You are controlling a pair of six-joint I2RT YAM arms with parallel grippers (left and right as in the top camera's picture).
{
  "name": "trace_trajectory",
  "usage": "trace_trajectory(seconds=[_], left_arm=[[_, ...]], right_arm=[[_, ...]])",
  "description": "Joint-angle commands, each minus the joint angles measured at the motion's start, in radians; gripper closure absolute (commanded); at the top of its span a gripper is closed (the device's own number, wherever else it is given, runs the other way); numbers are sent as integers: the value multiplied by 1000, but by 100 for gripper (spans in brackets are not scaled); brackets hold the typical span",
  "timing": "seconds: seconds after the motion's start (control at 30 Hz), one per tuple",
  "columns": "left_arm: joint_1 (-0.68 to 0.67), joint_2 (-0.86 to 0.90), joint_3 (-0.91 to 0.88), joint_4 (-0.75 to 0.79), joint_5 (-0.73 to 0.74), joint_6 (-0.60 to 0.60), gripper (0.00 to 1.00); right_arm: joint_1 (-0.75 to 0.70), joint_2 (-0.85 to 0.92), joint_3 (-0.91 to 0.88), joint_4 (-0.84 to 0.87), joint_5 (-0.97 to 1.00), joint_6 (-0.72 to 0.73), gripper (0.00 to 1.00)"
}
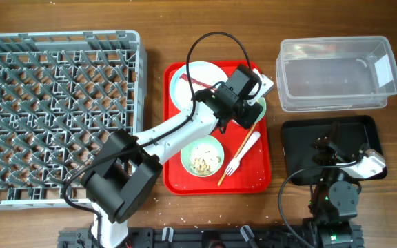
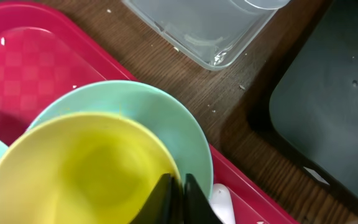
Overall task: Sort waste into correct bins and load items into the dishwasher rack
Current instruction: 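Lower the left gripper and grasp the yellow cup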
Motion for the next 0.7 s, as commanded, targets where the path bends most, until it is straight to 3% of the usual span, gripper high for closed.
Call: trace_trajectory(seconds=[0.0,0.67], left_arm=[[-5,17,12,6,14,2,96],[19,-136,13,9,43,-47,96]], right_arm=[[-3,4,1,5,17,-19,0],[-3,4,1,5,17,-19,0]])
